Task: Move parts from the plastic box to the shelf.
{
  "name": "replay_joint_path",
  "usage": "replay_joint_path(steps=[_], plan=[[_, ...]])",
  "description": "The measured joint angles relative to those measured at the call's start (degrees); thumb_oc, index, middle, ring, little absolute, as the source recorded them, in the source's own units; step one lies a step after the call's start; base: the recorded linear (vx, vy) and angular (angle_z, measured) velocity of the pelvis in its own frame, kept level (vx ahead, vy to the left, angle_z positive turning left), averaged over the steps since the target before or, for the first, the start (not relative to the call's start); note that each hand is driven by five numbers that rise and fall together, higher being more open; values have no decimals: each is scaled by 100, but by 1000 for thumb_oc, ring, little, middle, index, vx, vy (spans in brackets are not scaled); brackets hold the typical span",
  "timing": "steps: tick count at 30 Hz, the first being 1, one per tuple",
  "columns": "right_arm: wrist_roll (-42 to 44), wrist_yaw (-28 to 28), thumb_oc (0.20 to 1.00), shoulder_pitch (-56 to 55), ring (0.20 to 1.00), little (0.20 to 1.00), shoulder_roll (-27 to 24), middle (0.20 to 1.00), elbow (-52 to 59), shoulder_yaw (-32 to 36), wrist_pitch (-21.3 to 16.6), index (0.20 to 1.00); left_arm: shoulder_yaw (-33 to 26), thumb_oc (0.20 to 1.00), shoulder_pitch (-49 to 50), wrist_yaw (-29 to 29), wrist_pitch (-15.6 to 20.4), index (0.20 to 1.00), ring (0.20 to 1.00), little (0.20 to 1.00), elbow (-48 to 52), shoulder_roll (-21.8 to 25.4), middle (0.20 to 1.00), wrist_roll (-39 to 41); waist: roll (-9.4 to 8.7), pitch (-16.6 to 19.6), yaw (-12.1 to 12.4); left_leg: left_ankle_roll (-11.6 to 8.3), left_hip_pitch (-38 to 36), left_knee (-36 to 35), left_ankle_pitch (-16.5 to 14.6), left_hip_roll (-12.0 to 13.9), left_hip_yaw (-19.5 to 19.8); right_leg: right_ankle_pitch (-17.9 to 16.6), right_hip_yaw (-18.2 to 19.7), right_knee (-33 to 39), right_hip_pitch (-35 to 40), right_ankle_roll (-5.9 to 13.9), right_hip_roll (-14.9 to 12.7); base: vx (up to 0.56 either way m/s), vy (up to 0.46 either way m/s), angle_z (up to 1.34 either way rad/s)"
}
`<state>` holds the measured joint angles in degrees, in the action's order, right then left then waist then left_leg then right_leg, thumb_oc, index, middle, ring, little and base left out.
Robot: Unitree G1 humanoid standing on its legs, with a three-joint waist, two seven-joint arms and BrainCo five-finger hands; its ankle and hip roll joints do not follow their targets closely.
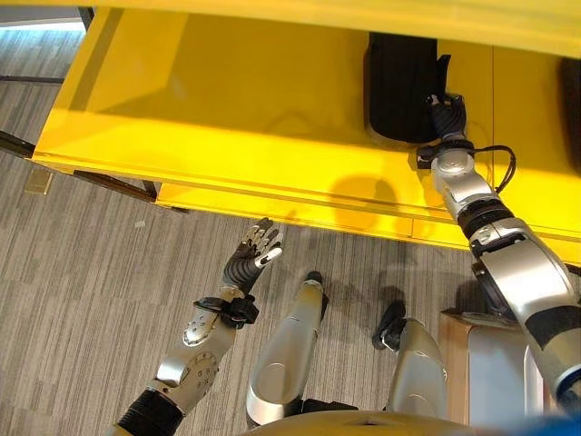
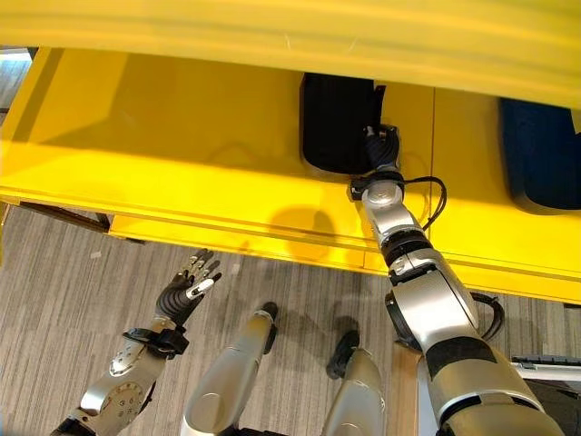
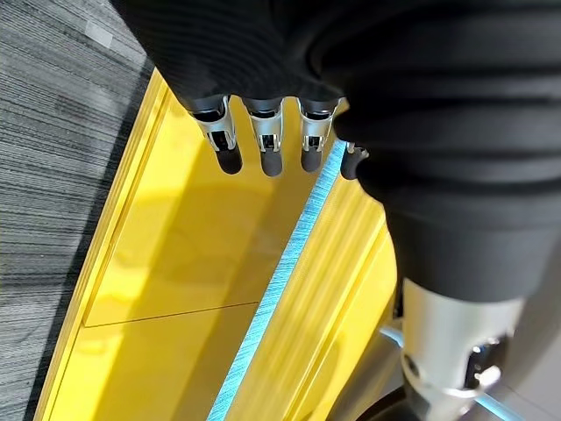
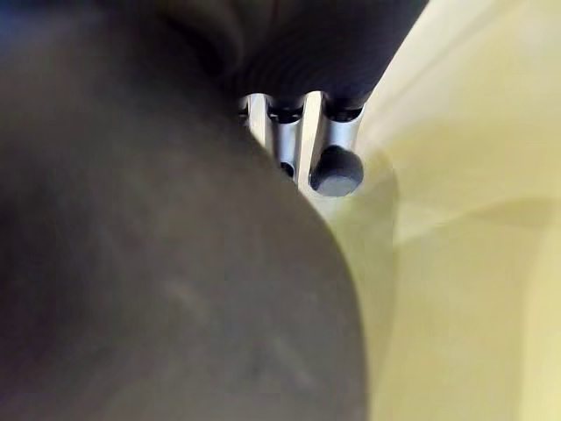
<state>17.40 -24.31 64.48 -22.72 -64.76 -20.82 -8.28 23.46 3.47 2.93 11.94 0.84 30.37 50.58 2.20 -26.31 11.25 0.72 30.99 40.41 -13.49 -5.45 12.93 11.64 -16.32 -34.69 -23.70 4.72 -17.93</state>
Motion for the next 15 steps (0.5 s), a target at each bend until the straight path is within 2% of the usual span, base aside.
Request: replay_joint_path(steps=[7, 8, 9, 15], plan=[[0, -8, 200, -57, 200, 200, 13, 200, 66, -2, -16, 200, 2, 1000, 2, 0, 1, 1000, 1000, 1000, -1, 37, 1000, 0, 0, 0, 3, 1, 3, 17, -1, 0, 1, 5, 2, -14, -3, -8, -1, 0, 0, 0], [-1, -9, 827, -59, 827, 827, 12, 827, 66, -1, -16, 827, 1, 1000, 6, 0, 1, 1000, 1000, 1000, -1, 53, 1000, -1, -1, 0, 3, 1, 3, 18, -1, 0, 0, 5, 2, -15, -3, -8, -1, 0, 0, 0], [-1, -9, 1000, -65, 1000, 1000, 11, 1000, 80, 2, -17, 1000, 3, 1000, 21, 0, 1, 1000, 1000, 1000, -1, 54, 1000, -1, -3, 1, 1, 1, 3, 18, -1, 0, 1, 5, 2, -15, -3, -8, 0, 0, 0, 0], [29, -14, 1000, -247, 1000, 1000, 11, 1000, 556, -4, -19, 1000, 11, 1000, 42, 3, 19, 1000, 1000, 1000, -39, 79, 1000, -1, -13, 2, -12, 0, 66, 66, -28, 19, -21, 6, 42, -30, -68, -26, 26, 0, 2, -1]])
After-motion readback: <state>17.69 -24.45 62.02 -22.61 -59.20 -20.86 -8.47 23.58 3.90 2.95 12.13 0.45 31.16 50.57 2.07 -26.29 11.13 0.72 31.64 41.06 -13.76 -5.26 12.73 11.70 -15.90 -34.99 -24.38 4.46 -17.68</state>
